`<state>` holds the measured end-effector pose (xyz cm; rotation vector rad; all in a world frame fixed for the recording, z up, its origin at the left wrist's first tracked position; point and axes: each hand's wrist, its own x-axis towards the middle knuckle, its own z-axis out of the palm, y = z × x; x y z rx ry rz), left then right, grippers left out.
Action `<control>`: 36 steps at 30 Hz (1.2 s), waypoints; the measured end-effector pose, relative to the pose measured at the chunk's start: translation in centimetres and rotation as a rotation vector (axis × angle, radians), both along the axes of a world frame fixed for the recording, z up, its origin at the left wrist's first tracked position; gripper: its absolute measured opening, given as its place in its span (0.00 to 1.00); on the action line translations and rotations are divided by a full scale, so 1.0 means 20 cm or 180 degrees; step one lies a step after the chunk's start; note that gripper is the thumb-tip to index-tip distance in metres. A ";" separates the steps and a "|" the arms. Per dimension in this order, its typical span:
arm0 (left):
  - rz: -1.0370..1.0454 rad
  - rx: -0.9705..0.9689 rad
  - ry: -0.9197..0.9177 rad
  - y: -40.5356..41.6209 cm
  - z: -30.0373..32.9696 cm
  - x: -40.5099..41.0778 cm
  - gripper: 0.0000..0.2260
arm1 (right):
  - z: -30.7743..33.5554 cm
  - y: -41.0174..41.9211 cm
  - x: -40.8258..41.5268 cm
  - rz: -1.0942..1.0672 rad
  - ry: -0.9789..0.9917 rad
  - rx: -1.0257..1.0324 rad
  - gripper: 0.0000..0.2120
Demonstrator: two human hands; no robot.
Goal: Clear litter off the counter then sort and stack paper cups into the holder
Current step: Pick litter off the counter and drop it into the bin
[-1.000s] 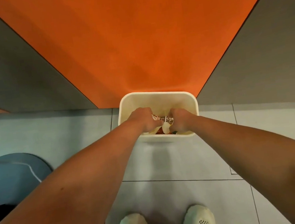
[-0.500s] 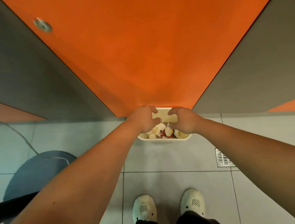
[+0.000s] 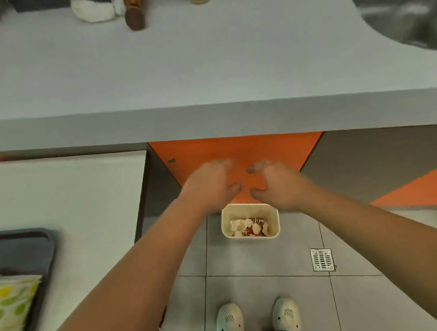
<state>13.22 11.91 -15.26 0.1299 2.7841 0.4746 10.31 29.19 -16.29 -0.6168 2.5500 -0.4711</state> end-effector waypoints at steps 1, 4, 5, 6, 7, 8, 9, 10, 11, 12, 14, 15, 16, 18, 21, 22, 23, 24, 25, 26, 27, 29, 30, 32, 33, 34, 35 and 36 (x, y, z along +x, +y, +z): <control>0.0016 0.0027 0.0130 -0.01 0.08 0.00 0.26 | 0.09 0.00 -0.01 0.0077 0.0102 -0.0001 0.27; 0.0135 0.0211 0.0422 -0.04 0.30 -0.01 0.26 | 0.33 -0.01 -0.06 0.0243 0.0340 -0.0104 0.28; 0.0200 0.0261 0.0504 -0.05 0.37 -0.02 0.25 | 0.39 -0.02 -0.08 0.0293 0.0406 -0.0169 0.27; 0.0271 0.0302 0.0593 -0.07 0.43 -0.02 0.25 | 0.46 -0.02 -0.10 0.0345 0.0474 -0.0243 0.27; 0.0352 0.0336 0.0683 -0.08 0.48 -0.03 0.25 | 0.51 -0.04 -0.13 0.0392 0.0535 -0.0332 0.26; 0.0443 0.0361 0.0761 -0.10 0.52 -0.03 0.25 | 0.57 -0.05 -0.16 0.0427 0.0576 -0.0430 0.25; 0.0530 0.0371 0.0829 -0.13 0.56 -0.05 0.25 | 0.61 -0.07 -0.19 0.0454 0.0611 -0.0527 0.24; 0.0609 0.0367 0.0895 -0.15 0.60 -0.06 0.25 | 0.65 -0.09 -0.22 0.0482 0.0644 -0.0612 0.23; 0.0684 0.0360 0.0949 -0.18 0.62 -0.07 0.25 | 0.69 -0.11 -0.26 0.0501 0.0655 -0.0700 0.23; 0.0753 0.0361 0.0991 -0.22 0.64 -0.09 0.25 | 0.72 -0.14 -0.29 0.0502 0.0633 -0.0802 0.22; 0.0887 0.0382 0.1058 -0.30 0.68 -0.14 0.25 | 0.76 -0.20 -0.36 0.0453 0.0551 -0.1022 0.21; 0.0951 0.0381 0.1076 -0.34 0.69 -0.18 0.25 | 0.77 -0.24 -0.41 0.0415 0.0517 -0.1100 0.21; 0.1009 0.0361 0.1079 -0.39 0.70 -0.22 0.25 | 0.77 -0.29 -0.45 0.0378 0.0500 -0.1149 0.21; 0.1083 0.0290 0.1085 -0.49 0.72 -0.32 0.24 | 0.78 -0.39 -0.55 0.0303 0.0548 -0.1194 0.21; 0.1160 0.0177 0.1065 -0.67 0.73 -0.51 0.24 | 0.78 -0.57 -0.73 0.0200 0.0650 -0.1185 0.21; 0.1193 0.0125 0.1047 -0.74 0.74 -0.58 0.24 | 0.78 -0.64 -0.79 0.0171 0.0692 -0.1180 0.21; 0.1235 0.0085 0.1027 -0.80 0.75 -0.65 0.24 | 0.79 -0.70 -0.85 0.0156 0.0729 -0.1161 0.21; 0.1272 0.0063 0.1011 -0.86 0.75 -0.71 0.24 | 0.79 -0.77 -0.91 0.0149 0.0763 -0.1133 0.21; 0.1300 0.0050 0.1008 -0.93 0.76 -0.78 0.24 | 0.79 -0.84 -0.97 0.0135 0.0795 -0.1109 0.21; 0.1326 0.0035 0.1003 -1.00 0.76 -0.85 0.25 | 0.79 -0.91 -1.02 0.0111 0.0823 -0.1090 0.21; 0.1357 0.0020 0.1002 -1.06 0.76 -0.92 0.26 | 0.79 -0.97 -1.07 0.0073 0.0846 -0.1081 0.22; 0.1469 0.0062 0.1041 -1.19 0.75 -1.06 0.29 | 0.78 -1.10 -1.16 -0.0033 0.0895 -0.1091 0.24; 0.1553 0.0133 0.1076 -1.25 0.74 -1.12 0.30 | 0.77 -1.16 -1.21 -0.0106 0.0930 -0.1100 0.25; 0.1635 0.0222 0.1160 -1.35 0.71 -1.25 0.32 | 0.75 -1.28 -1.28 -0.0282 0.1027 -0.1065 0.30; 0.1602 0.0178 0.1170 -1.39 0.70 -1.31 0.34 | 0.73 -1.33 -1.31 -0.0371 0.1065 -0.1014 0.33; 0.1540 0.0090 0.1151 -1.42 0.68 -1.36 0.35 | 0.72 -1.37 -1.34 -0.0448 0.1098 -0.0949 0.35; 0.1470 -0.0012 0.1106 -1.45 0.66 -1.41 0.36 | 0.70 -1.41 -1.36 -0.0505 0.1130 -0.0881 0.37; 0.1412 -0.0104 0.1043 -1.47 0.63 -1.44 0.36 | 0.68 -1.44 -1.38 -0.0546 0.1168 -0.0819 0.38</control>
